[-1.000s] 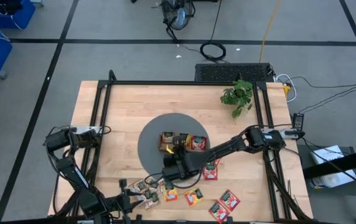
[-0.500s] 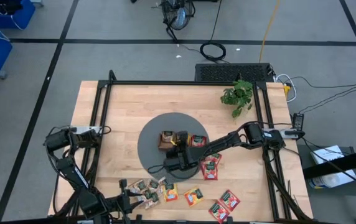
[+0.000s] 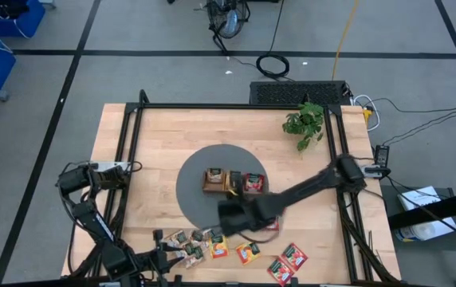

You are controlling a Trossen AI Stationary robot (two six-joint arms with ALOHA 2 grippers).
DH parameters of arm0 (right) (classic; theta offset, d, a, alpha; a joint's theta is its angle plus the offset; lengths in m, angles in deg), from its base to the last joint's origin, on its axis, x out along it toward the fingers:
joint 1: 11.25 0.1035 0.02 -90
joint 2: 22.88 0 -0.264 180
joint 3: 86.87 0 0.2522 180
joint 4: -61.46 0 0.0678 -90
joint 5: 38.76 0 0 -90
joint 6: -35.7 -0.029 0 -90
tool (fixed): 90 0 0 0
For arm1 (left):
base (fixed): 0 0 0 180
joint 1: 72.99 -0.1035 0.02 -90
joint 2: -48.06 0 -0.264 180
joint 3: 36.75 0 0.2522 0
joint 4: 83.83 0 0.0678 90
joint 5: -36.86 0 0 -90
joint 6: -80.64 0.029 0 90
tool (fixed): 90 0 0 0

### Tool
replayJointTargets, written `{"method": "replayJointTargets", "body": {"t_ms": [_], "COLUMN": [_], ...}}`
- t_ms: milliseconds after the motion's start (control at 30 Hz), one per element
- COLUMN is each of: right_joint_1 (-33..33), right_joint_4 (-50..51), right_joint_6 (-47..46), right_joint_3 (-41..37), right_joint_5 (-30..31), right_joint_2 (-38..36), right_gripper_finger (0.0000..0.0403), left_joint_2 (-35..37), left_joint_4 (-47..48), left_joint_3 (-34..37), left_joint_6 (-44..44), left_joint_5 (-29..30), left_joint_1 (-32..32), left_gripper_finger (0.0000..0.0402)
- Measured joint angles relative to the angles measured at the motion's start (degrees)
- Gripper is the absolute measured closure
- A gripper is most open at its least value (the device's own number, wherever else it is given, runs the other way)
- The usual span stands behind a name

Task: Pick & Place Tea
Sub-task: Put the light brown tea sachet into the left section of the wooden organizer

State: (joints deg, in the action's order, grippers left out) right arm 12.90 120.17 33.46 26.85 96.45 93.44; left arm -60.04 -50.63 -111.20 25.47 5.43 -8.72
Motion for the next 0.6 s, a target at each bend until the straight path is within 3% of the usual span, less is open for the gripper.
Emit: {"method": "replayJointTargets", "body": {"t_ms": [100, 233, 433, 500, 600], "right_joint_1": [4.07, 10.03, 14.18, 13.67, 12.36], "right_joint_4": [-1.38, -11.19, -48.78, -62.83, -77.52], "right_joint_6": [-2.18, -6.76, -2.51, 1.16, 6.41], "right_joint_3": [-6.33, -22.79, -51.35, -58.42, -65.92], "right_joint_5": [0.18, 0.45, -8.48, -12.85, -18.46], "right_joint_2": [-7.67, -20.12, -34.53, -35.57, -35.48], "right_gripper_finger": [0.0403, 0.0403, 0.0403, 0.0403, 0.0403], "left_joint_2": [0.0, 0.0, 0.07, 0.15, 0.15], "left_joint_4": [-0.16, -0.42, -3.6, -7.49, -14.5], "left_joint_3": [0.0, 0.0, 0.02, -0.08, -0.18], "left_joint_6": [-0.03, -0.47, 5.13, 10.95, 19.94], "left_joint_5": [-0.05, -1.31, -2.2, -6.33, -17.54], "left_joint_1": [-0.63, -1.71, -5.64, -8.46, -13.13], "left_gripper_finger": [0.0277, 0.0277, 0.0277, 0.0277, 0.0277]}}
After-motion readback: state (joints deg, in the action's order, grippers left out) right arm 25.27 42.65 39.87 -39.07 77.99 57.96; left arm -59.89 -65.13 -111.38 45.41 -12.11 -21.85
